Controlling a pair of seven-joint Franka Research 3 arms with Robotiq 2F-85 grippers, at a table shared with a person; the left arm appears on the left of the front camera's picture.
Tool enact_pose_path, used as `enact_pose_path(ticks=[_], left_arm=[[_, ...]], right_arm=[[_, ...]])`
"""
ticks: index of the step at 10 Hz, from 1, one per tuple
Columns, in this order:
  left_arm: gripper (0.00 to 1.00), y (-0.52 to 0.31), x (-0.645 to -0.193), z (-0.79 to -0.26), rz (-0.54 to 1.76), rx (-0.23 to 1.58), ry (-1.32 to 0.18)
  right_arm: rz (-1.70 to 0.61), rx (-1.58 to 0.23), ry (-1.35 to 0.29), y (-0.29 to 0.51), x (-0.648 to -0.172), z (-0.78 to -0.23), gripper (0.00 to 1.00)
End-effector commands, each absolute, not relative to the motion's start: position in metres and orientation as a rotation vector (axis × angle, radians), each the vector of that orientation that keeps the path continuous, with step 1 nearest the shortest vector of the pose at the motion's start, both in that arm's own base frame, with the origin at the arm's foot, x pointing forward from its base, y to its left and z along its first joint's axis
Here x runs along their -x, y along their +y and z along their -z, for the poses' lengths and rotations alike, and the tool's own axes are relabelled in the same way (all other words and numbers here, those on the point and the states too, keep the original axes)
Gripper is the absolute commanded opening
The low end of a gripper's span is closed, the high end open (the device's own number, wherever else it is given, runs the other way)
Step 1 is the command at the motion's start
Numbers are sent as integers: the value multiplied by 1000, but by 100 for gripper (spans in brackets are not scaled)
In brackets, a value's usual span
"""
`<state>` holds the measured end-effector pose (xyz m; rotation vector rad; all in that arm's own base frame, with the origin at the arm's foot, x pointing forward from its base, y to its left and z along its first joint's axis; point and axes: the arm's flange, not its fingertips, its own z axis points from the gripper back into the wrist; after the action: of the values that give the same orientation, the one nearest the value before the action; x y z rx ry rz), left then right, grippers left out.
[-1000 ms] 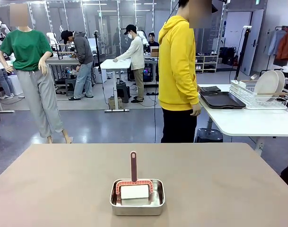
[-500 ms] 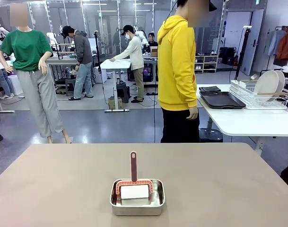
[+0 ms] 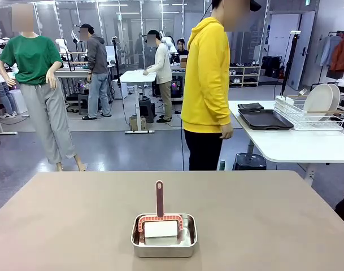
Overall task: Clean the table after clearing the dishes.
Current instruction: Place the Lint Roller back on top of the Airtight Container.
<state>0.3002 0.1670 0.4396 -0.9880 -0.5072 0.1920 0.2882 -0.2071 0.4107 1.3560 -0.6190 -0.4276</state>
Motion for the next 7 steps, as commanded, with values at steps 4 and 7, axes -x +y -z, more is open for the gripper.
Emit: enact_pose_path(ticks=[4, 7], left_arm=[[97, 168, -299, -443, -201, 1007, -512], [97, 168, -299, -443, -201, 1007, -512]], right_arm=[[430, -1366, -624, -204, -285, -414, 100], [430, -1366, -624, -204, -285, -414, 100]])
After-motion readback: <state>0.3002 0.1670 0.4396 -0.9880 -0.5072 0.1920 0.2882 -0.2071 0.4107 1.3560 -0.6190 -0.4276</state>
